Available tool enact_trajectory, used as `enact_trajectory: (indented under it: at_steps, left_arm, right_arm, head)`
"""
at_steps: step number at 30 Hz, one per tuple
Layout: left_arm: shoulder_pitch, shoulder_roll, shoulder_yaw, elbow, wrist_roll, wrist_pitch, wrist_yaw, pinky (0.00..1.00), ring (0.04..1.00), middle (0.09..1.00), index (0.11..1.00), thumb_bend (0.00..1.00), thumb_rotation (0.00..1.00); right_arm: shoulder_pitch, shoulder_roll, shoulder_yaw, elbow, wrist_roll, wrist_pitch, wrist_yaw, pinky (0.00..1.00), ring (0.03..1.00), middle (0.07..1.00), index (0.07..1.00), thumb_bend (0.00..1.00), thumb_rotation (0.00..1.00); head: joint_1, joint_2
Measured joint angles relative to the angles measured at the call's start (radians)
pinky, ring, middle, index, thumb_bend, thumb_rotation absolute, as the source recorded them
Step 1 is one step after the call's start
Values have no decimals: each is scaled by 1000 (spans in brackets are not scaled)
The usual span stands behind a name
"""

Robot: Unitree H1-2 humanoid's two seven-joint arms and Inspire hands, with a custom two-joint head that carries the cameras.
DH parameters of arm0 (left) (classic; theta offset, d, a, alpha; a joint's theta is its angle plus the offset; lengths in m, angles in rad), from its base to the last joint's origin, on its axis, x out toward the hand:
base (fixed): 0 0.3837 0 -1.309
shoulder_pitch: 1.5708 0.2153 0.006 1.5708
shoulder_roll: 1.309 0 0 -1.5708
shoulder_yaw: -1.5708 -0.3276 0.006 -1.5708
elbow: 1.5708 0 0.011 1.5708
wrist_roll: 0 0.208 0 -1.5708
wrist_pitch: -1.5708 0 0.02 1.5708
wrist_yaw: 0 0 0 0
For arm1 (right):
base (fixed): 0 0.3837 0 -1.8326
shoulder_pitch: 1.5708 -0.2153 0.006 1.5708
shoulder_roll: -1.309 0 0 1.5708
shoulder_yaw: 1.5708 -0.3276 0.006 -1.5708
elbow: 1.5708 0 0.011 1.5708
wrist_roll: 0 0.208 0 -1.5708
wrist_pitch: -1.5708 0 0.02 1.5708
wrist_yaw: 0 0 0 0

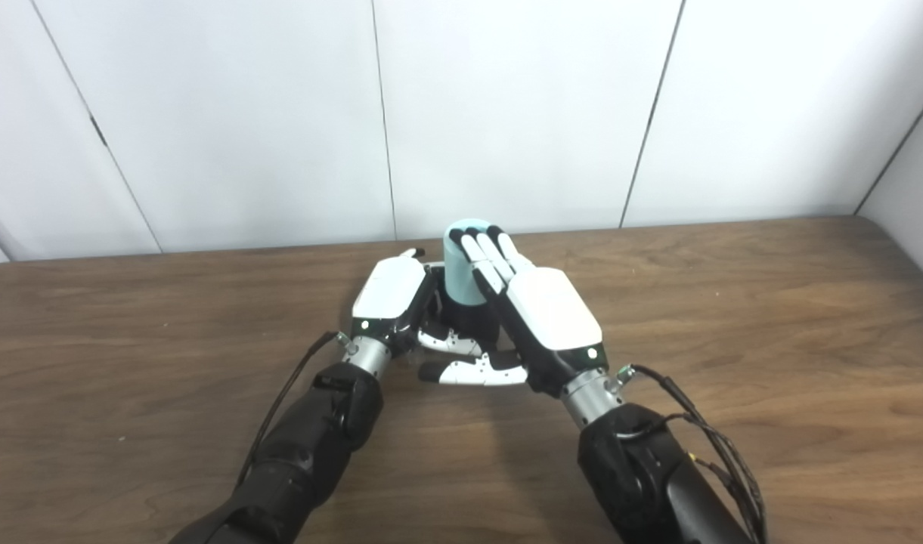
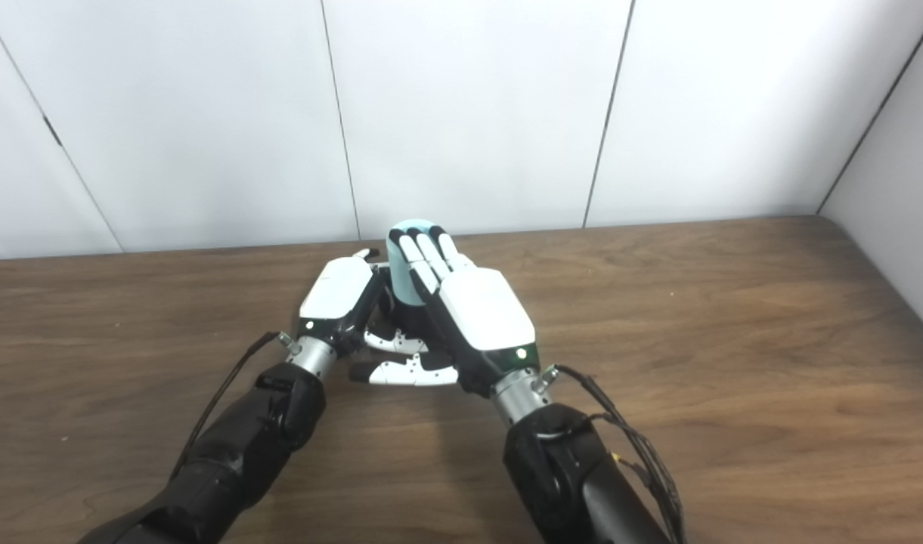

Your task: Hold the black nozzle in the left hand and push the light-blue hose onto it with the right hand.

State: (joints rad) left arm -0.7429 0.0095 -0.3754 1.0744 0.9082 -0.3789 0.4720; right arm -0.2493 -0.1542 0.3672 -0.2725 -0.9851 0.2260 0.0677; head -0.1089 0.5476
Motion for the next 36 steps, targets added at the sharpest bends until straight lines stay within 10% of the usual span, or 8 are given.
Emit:
enact_trajectory:
  at_steps: [36]
  left_arm:
    - [-1,0,-4,0,0,5,1,939,467,448,523,502,0]
  right_arm:
    - [-111,-8,-349,-246,132,55,43,1000,1000,1000,1000,745,955]
  head:
    - [6,6]
